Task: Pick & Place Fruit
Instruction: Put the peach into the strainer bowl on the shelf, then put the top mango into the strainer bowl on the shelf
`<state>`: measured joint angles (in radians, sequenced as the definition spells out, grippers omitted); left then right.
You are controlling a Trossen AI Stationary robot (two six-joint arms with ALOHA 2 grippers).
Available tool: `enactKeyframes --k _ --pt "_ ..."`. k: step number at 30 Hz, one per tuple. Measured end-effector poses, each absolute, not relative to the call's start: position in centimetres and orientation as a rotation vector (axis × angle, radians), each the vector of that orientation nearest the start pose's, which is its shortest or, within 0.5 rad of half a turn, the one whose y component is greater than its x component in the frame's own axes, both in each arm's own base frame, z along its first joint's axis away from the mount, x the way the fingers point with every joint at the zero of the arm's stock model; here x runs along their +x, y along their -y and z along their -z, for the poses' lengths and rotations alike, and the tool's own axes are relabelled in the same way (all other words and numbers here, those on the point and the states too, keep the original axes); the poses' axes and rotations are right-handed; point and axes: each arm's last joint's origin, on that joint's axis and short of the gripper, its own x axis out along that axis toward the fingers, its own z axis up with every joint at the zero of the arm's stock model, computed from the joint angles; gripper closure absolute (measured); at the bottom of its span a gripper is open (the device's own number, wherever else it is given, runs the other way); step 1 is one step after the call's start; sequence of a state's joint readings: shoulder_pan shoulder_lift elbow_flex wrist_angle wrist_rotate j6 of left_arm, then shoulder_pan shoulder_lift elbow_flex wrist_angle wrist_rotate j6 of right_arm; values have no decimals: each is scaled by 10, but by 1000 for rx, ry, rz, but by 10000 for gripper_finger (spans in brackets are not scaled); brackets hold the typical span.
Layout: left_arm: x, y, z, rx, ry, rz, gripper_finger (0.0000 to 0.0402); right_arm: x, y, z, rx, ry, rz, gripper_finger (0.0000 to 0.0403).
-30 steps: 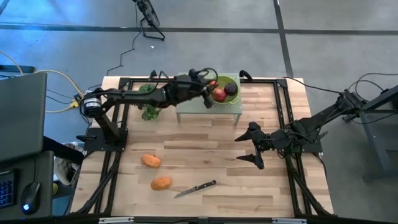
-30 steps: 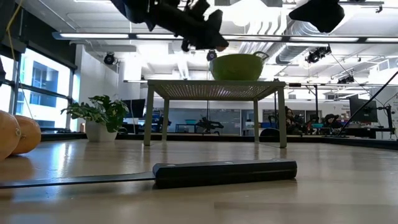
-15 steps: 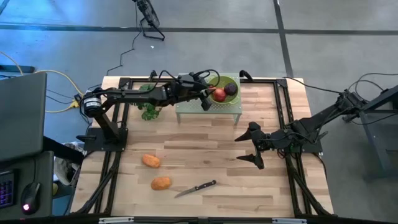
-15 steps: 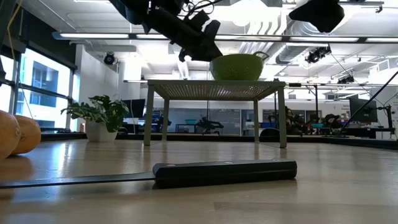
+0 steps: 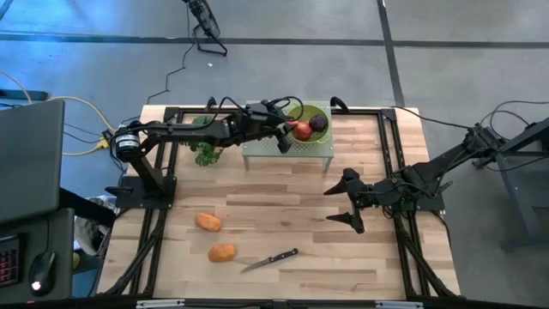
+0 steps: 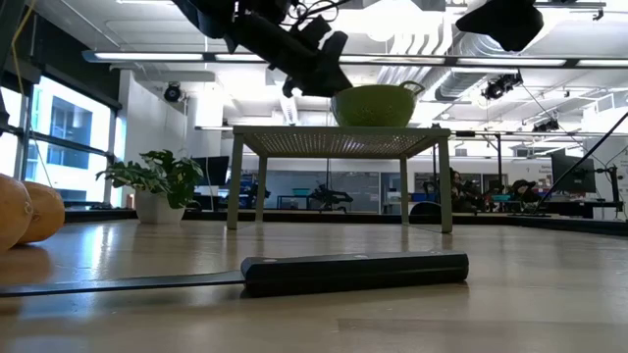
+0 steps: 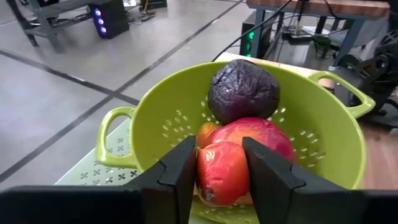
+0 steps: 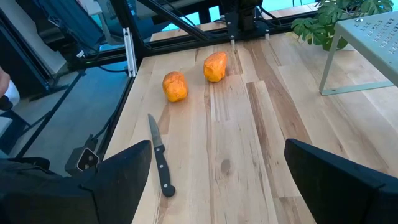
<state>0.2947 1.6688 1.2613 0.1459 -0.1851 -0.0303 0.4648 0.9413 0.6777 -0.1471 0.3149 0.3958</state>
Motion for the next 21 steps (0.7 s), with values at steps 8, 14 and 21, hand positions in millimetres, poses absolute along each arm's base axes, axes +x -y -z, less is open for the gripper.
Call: enactKeyframes --k 8,14,21 --pt "369 -117 -299 -43 -256 -467 247 186 -83 -273 234 -402 -70 41" --pt "370 -117 -300 -42 -245 -467 211 187 -84 -274 237 -396 -72 41" --pt "369 -117 -318 -46 -258 -467 187 187 -84 -275 246 -377 -76 41"
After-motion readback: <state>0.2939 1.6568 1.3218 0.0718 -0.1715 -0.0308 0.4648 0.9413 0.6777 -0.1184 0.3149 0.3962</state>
